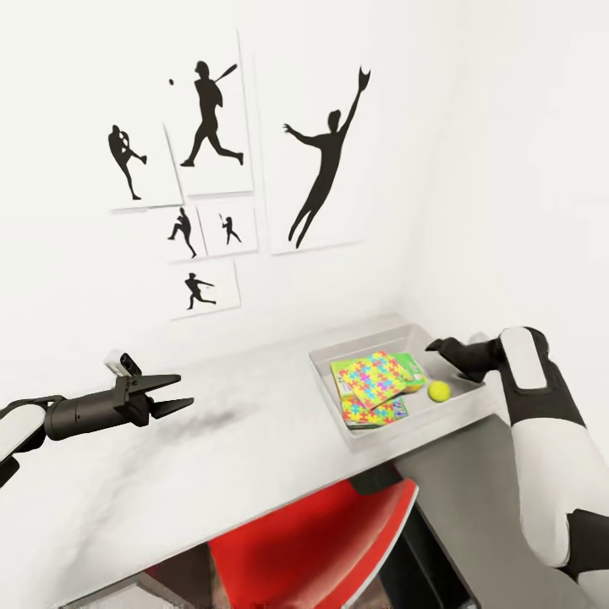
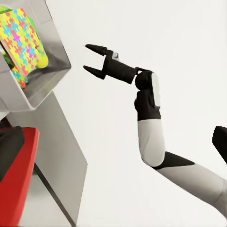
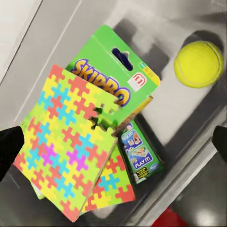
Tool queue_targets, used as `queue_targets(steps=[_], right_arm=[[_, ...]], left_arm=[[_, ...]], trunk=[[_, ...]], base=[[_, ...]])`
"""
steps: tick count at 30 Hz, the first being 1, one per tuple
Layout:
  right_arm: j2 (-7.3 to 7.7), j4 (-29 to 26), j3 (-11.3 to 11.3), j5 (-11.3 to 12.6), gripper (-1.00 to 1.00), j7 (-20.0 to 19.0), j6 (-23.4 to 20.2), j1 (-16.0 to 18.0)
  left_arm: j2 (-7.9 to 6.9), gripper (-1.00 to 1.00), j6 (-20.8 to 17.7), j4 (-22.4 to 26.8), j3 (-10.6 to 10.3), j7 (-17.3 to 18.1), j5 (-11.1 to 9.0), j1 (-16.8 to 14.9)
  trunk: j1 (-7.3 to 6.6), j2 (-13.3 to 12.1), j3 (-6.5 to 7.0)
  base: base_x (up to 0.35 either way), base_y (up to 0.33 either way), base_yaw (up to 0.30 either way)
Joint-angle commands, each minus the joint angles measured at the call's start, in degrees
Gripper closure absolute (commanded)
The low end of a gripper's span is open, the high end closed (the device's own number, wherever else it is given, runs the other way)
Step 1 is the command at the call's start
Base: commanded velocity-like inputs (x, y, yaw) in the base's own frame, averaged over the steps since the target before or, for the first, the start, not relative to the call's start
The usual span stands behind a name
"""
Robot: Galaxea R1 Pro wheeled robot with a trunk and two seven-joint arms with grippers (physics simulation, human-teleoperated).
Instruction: Put all the toys in the child's room - the three board games (two on the bed and one on the table), the two jigsaw puzzles on the table, and the tennis ball on the table - inside the toy box on the table in the child's room.
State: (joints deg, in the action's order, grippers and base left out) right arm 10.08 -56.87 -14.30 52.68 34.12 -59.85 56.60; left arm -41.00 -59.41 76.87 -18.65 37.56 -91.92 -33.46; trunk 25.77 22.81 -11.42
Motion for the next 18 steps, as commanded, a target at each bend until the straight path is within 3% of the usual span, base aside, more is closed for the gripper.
queue_targets(steps=[1,5,8,9,11,12,18], right_arm=[[0.18,-3.29,-0.02,3.32,-1.0,0.57,-0.15,-1.7],[1.44,-12.29,0.18,11.1,-1.0,0.41,-0.15,-7.03],[2.05,-16.36,0.25,15.29,-1.0,-0.02,-0.15,-9.62],[2.42,-18.89,0.23,18.1,-1.0,-0.47,-0.15,-11.41],[2.59,-20.14,0.2,19.46,-1.0,-0.73,-0.15,-12.34],[3.09,-22.89,0.09,22.28,-1.0,-1.29,-0.15,-14.46],[6.27,-31.86,-0.18,31.45,-1.0,-4.34,-0.15,-22.99]], left_arm=[[-0.05,-1.0,-0.09,-0.05,-0.16,0.32,0.08,-0.11],[-0.05,-1.0,-0.09,-0.06,-0.16,0.32,0.08,-0.11],[-0.05,-1.0,-0.09,-0.06,-0.16,0.32,0.08,-0.11],[-0.05,-1.0,-0.09,-0.06,-0.16,0.32,0.08,-0.11],[-0.06,-1.0,-0.09,-0.06,-0.16,0.32,0.08,-0.11],[-0.09,-1.0,-0.09,-0.06,-0.16,0.32,0.08,-0.11],[-0.11,-1.0,-0.09,-0.06,-0.16,0.32,0.08,-0.11]], trunk=[[0.01,0.11,-0.03],[0.01,0.11,0.34],[0.01,0.11,0.61],[0.01,0.11,0.7],[0.01,0.11,0.89],[0.01,0.11,0.98],[0.01,0.11,1.53]], base=[[-0.192,0.0,-0.008],[-0.105,0.0,-0.004],[-0.037,0.0,-0.001],[-0.018,0.0,-0.001],[-0.017,0.0,-0.001],[-0.009,0.0,0.0],[-0.004,0.0,0.0]])
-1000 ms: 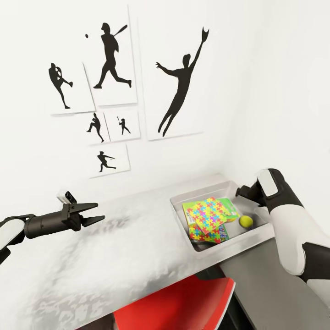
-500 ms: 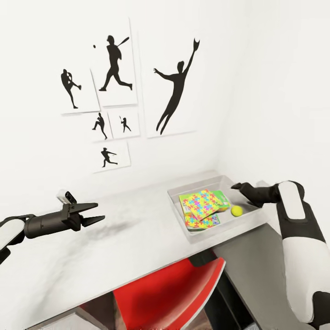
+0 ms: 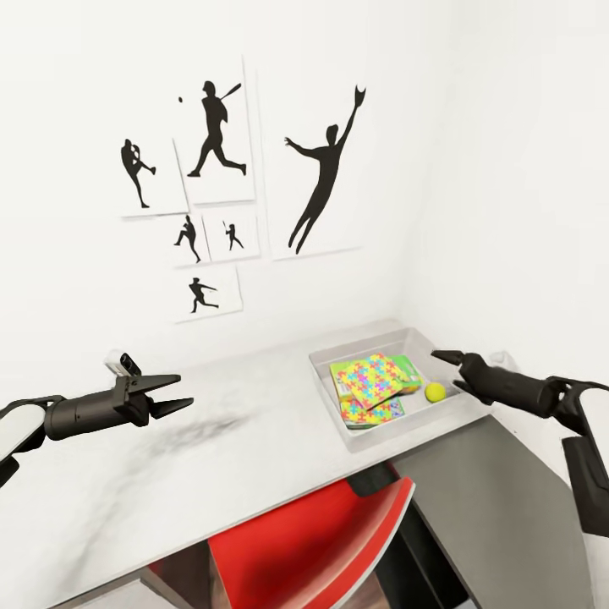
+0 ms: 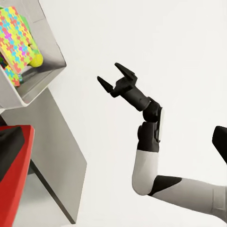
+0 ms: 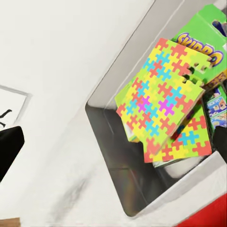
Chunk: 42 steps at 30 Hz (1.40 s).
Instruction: Put all the toys in the child's room - the three board games (two on the bed and one on the table), the two jigsaw puzzles on the table, and the tennis ball on the table - inside the toy box on the table in the child's room.
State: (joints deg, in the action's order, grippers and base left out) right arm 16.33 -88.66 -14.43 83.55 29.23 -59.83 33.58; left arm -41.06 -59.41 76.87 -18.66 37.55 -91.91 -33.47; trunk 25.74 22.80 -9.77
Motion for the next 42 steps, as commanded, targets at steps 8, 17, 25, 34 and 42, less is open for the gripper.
queue_targets(steps=[8,17,25,34,42], right_arm=[[0.74,-2.79,-3.59,5.96,-1.0,-14.86,-0.17,-13.48],[-0.04,-3.09,-9.78,5.75,-1.0,-36.78,-0.17,-24.1],[-0.48,-2.57,-11.23,2.86,-1.0,-43.52,-0.17,-27.93],[-0.58,-2.57,-13.35,1.66,-1.0,-44.31,-0.17,-28.36],[-0.64,-2.52,-13.52,1.29,-1.0,-44.27,-0.17,-28.4]], left_arm=[[-0.07,-1.0,-0.1,-0.13,-0.15,0.33,0.06,-0.1],[-0.07,-1.0,-0.1,-0.22,-0.15,0.33,0.1,-0.1],[-0.06,-1.0,-0.1,-0.27,-0.09,0.24,0.13,-0.1],[-0.35,-1.0,-0.1,-0.31,0.09,0.32,0.15,-0.1],[-0.42,-1.0,-0.1,-0.39,0.09,0.27,0.15,-0.1]], trunk=[[0.04,0.12,0.62],[0.04,0.12,1.45],[0.04,0.12,2.18],[0.04,0.12,3.02],[0.04,0.12,3.76]], base=[[0.0,0.0,0.0],[0.0,0.0,0.0],[-0.041,0.0,0.0],[-0.18,0.0,0.0],[-0.066,0.0,0.0]])
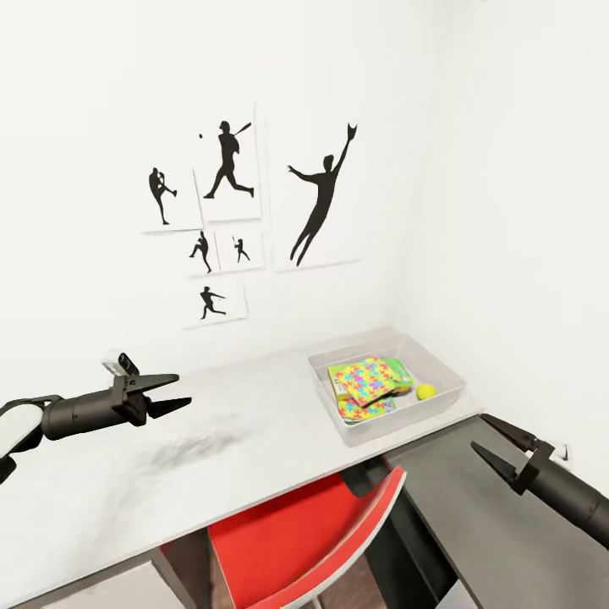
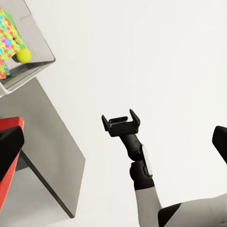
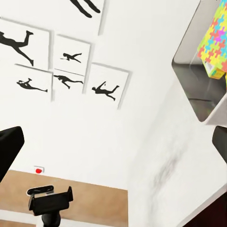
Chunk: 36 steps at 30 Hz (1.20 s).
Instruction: Put all the toys in the child's room - the three board games (two on the bed and one on the table), the two jigsaw puzzles on the table, and the tennis ball on the table - inside the toy box on the table in the child's room.
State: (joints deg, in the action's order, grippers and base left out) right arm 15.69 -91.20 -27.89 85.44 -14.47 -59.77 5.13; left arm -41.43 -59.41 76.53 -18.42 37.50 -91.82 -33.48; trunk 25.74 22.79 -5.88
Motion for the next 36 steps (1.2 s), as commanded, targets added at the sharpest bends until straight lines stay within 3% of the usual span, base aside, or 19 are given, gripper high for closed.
queue_targets(steps=[1,36], right_arm=[[0.01,0.02,-0.09,-0.67,-1.0,-0.58,-0.23,0.06],[-0.05,0.39,0.12,-0.97,-1.0,-0.08,2.72,0.06]], left_arm=[[-0.02,-1.0,-0.1,-0.05,-0.14,0.3,0.06,-0.1],[-0.08,-1.0,-0.1,-0.14,-0.12,0.29,0.06,-0.1]], trunk=[[0.04,0.12,-0.03],[0.04,0.12,2.74]], base=[[-0.019,0.0,0.0],[-0.13,0.019,0.0]])
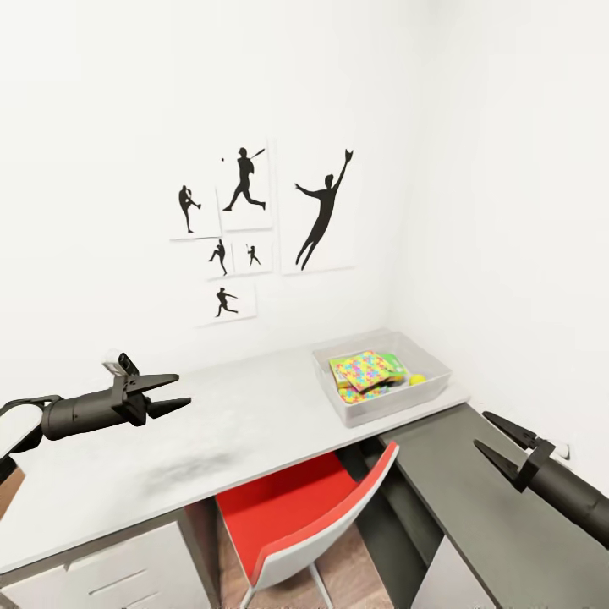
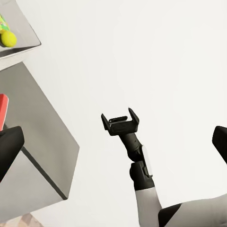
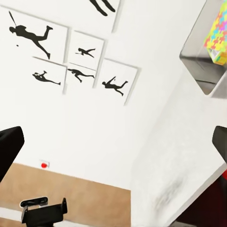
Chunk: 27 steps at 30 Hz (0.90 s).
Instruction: Put all the toys in the child's room - the three board games (two on the bed and one on the table), the two jigsaw puzzles on the table, and the tennis ball on the table - inside the toy box on the table in the child's room.
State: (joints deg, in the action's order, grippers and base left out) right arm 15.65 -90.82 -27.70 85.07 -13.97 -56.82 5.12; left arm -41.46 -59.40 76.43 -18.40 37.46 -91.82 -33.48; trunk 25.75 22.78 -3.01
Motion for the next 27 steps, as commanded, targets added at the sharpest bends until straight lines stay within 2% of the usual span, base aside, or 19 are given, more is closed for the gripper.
queue_targets(steps=[1,5,13,27], right_arm=[[0.0,0.04,-0.07,-0.59,-1.0,-0.56,-0.05,0.07],[-0.11,0.1,-0.06,-0.54,-1.0,-0.61,1.52,0.07],[-0.37,0.12,0.08,-0.52,-1.0,-0.62,2.02,0.07],[-0.72,0.13,0.0,-0.51,-1.0,-0.56,2.13,0.07]], left_arm=[[-0.05,-1.0,-0.1,-0.05,-0.14,0.33,0.06,-0.1],[-0.02,-1.0,-0.08,-0.05,-0.14,0.29,0.08,-0.1],[-0.19,-1.0,-0.1,-0.38,-0.14,0.33,0.06,-0.1],[-0.18,-1.0,-0.1,-1.89,-0.14,0.42,0.06,-0.1]], trunk=[[0.03,0.13,-0.13],[0.03,0.13,-0.11],[0.03,0.13,-0.11],[0.03,0.13,-0.11]], base=[[-0.05,0.012,0.0],[-0.022,0.005,0.0],[-0.024,0.007,0.0],[-0.082,0.103,0.0]])
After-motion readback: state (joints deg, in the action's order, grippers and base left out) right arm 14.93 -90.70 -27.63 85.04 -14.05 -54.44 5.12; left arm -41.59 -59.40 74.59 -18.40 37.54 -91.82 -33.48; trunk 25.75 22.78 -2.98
